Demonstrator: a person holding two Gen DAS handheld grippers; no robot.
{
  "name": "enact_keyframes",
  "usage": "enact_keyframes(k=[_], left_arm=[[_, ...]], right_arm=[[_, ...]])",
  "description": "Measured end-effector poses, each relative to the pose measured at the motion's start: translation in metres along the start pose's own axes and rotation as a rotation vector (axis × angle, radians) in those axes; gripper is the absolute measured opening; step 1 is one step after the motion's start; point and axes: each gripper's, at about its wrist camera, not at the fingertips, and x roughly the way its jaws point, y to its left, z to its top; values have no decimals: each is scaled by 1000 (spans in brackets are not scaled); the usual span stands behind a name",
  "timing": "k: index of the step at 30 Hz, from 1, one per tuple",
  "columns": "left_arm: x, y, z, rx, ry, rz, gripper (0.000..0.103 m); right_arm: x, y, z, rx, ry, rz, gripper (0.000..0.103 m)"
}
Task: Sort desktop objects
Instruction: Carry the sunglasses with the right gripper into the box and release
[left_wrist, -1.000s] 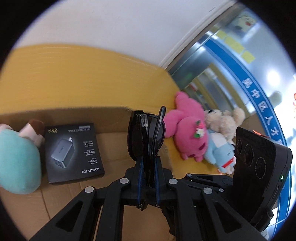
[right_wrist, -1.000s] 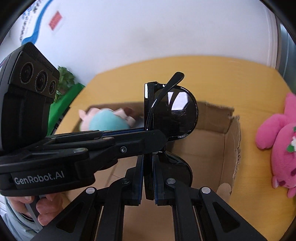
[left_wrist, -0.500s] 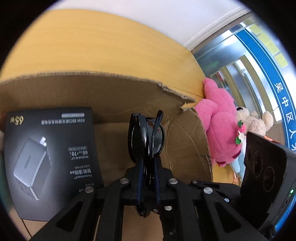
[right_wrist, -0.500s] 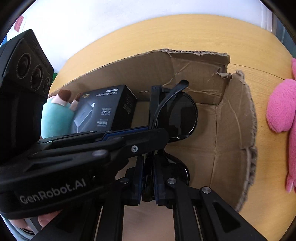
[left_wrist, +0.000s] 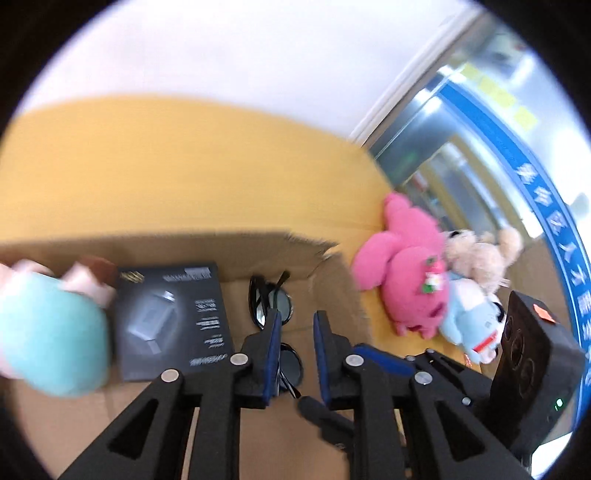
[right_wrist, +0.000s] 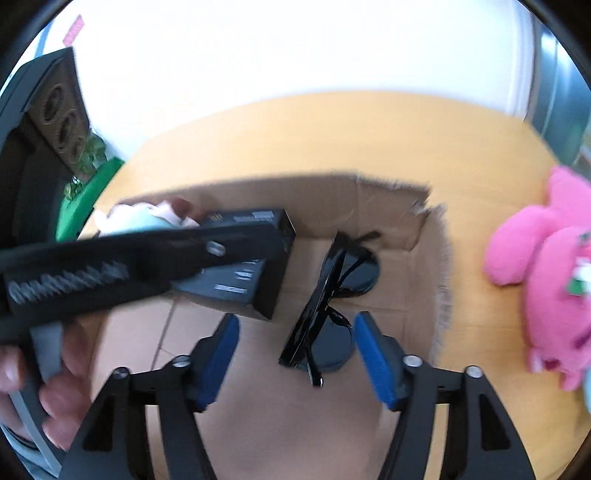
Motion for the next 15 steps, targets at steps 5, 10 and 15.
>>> enact_keyframes(k=[5,10,15], left_arm=[[-105,-29,-40,147,-198,73,59],[-184,-43,-110,262,-337,174,75],[-223,-45,-178,283,-409,220,77]], right_arm=[[-83,24,-38,-49,-185,-50,87],[-142,61,-94,-74,-316,-104,103],[-177,92,-142,-79,-375,-135,103]])
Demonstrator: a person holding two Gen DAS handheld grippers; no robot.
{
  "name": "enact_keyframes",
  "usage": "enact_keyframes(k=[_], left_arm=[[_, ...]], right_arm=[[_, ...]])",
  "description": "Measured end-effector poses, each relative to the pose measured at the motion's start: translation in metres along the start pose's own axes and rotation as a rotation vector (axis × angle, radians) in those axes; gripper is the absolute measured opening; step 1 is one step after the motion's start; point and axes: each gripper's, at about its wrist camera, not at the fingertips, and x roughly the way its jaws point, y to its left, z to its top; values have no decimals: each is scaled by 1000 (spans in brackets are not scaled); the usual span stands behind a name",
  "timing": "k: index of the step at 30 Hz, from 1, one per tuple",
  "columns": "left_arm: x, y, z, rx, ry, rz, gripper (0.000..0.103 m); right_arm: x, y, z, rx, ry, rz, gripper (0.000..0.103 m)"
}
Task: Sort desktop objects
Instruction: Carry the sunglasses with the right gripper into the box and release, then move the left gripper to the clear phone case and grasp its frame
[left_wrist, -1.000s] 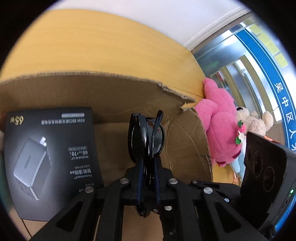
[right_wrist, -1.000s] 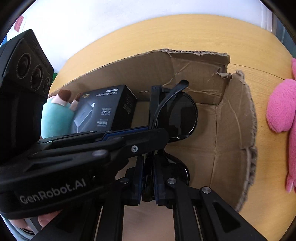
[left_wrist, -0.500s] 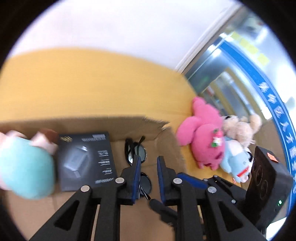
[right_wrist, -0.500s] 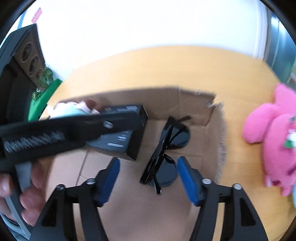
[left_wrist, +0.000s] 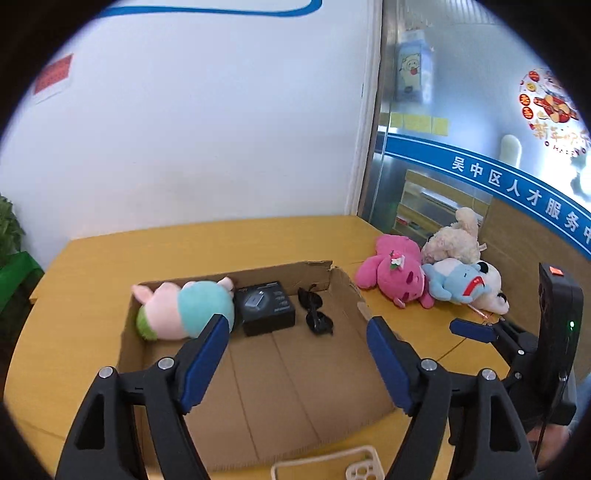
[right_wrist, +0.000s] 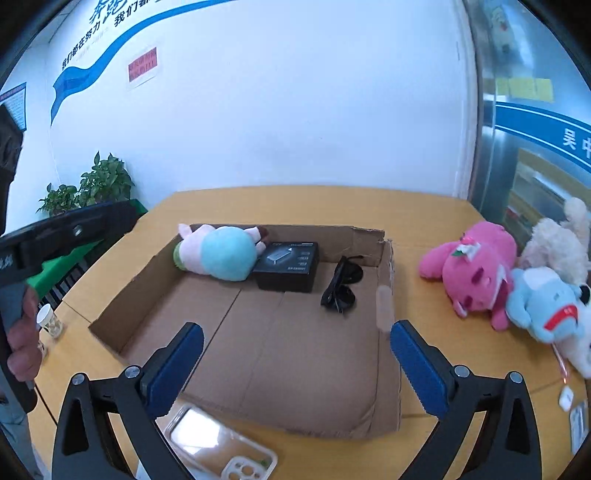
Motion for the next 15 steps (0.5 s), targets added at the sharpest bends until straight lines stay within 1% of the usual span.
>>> enact_keyframes(k=[3,4,5,9,15], left_arm=[[-24,-11,-27,17,-41,40,77],[-28,-12,-37,22,-45,51,77],[-35,-13,-44,23,-41,56,77],[-41,-16,-69,17,-16,48,77],[-37,-13,-91,-11,-1,16,77]], right_arm=[[-16,14,-24,-2,-15,-19,103],[-22,19,-32,-7,-22,-29,103],[-17,23,-40,-12,-29,-38,103],[-29,35,-62,-16,-48,-52,103],[-28,38,-80,1,-26,-61,103]])
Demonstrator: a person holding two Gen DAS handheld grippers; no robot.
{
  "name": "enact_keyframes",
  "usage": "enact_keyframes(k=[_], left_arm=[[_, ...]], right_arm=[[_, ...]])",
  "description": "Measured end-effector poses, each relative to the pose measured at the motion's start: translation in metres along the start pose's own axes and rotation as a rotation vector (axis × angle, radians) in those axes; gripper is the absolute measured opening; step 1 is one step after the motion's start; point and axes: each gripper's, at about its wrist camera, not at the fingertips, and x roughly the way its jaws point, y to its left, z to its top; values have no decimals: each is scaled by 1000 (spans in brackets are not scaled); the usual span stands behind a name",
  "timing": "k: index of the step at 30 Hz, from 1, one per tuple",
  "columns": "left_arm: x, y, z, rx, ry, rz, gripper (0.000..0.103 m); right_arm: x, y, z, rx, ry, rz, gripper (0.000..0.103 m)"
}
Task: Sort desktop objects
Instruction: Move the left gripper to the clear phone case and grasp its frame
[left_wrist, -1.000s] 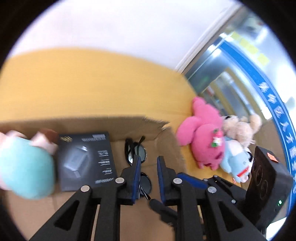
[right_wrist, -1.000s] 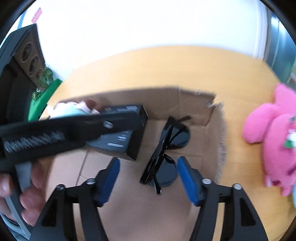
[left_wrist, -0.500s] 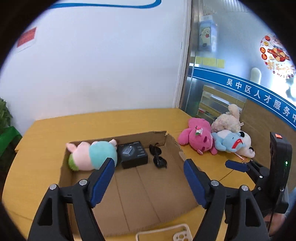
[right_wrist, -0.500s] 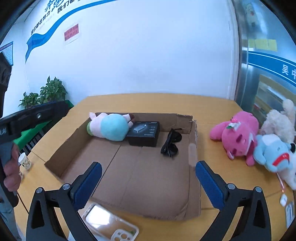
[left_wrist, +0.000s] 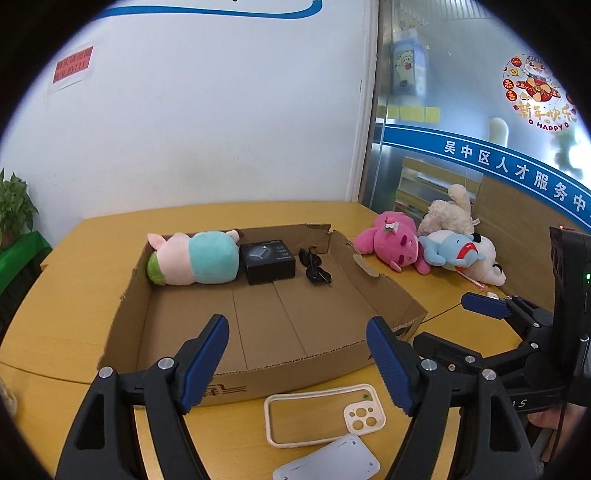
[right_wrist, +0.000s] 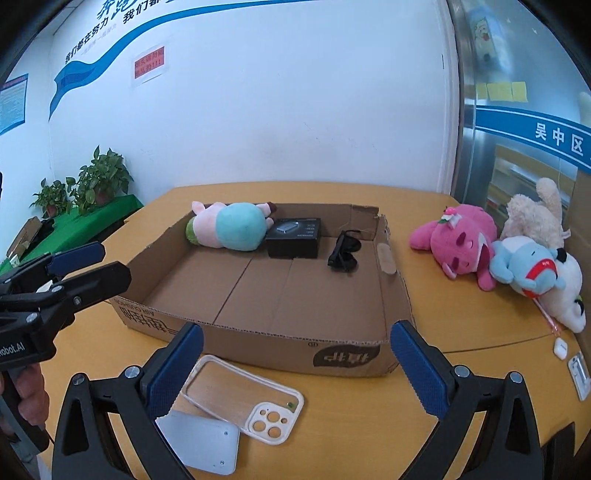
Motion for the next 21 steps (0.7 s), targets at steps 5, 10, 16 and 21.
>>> enact_keyframes(k=[5,10,16,21], left_arm=[[7,-1,-13,-9,21,-1,77],[14,3,-24,-49,46,-13,77],[22,7,-33,-69,75,-23,77],[18,7,-34,-65,60,-6,77]], right_arm=[[7,-5,-11,33,15,4,103],[16,-1,-24,19,45,0,103],[26,-1,-37,34,88,16,103],[29,2,-45,37,99,22,103]])
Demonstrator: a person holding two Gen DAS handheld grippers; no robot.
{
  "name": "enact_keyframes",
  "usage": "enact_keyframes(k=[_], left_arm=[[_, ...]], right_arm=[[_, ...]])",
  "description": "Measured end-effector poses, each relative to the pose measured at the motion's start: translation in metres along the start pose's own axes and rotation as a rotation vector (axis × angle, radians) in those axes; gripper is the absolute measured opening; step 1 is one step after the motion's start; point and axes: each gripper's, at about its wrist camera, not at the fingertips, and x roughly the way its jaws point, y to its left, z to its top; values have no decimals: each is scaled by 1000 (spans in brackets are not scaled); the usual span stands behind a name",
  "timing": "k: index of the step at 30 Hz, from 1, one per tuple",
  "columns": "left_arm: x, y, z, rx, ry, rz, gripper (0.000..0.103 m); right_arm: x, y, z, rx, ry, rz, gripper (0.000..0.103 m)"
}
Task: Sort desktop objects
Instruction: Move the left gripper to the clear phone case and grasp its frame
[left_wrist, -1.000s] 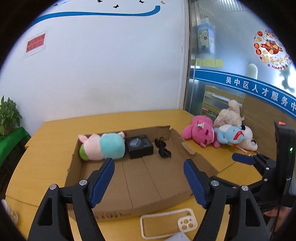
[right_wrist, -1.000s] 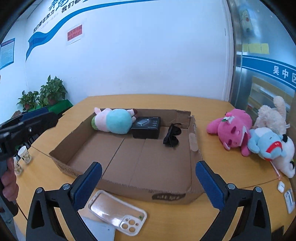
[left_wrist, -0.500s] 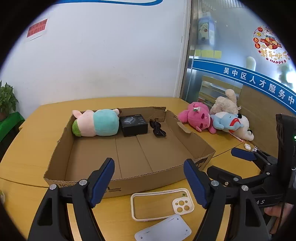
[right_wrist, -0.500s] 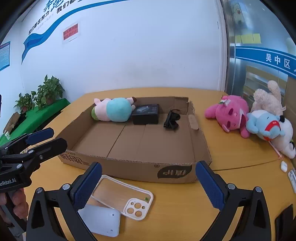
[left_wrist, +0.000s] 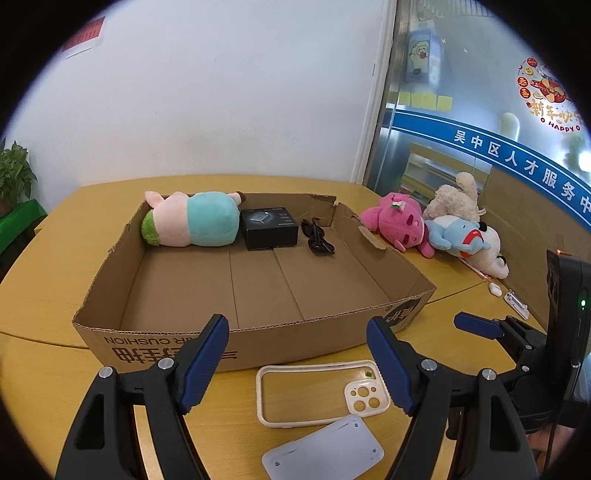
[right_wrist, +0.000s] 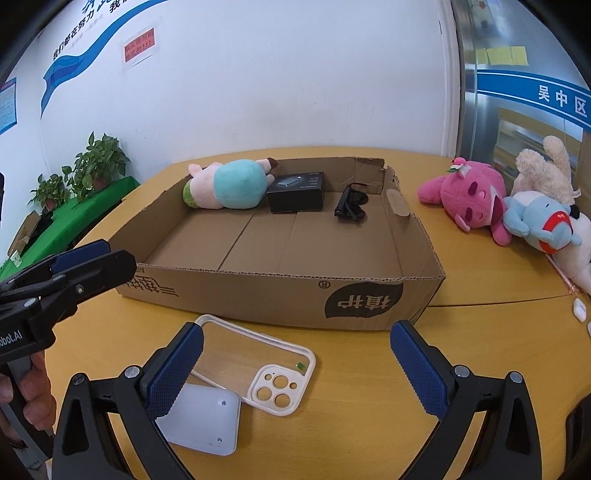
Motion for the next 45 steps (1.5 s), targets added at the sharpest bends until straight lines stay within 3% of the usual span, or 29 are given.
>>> enact_keyframes(k=[6,18,23,27,30,32,34,37,41,43,45], left_arm=[[-9,2,-2,-3,-32,22,77],[-10,15,-8,-35,-21,34,77],[-4,22,-14,-31,7,45,77],[13,34,-25,-62,79,34,77],[31,38,-34,-73,146,22,76],[43,40,-41,-69,182,13,67],[53,42,-46,-66,221,10,58],[63,45,-52,-74,254,8,51],[79,46,-61,-66,316,6,41],[86,47,-66,-69,352,2,29],[88,50,-70,-86,358,-25,28]], right_arm=[[-2,2,-4,-6,-6,7,103],[-6,4,-9,-10,-14,27,102],[5,-13,-26,30,49,19,98],[13,-32,-42,82,99,4,91],[23,-40,-48,110,138,24,74],[31,-40,-51,108,157,30,69],[40,-37,-52,100,176,37,57],[52,-31,-55,88,206,66,44],[63,-24,-59,67,231,77,35],[65,-22,-59,57,228,67,31],[66,-21,-58,48,228,61,26]])
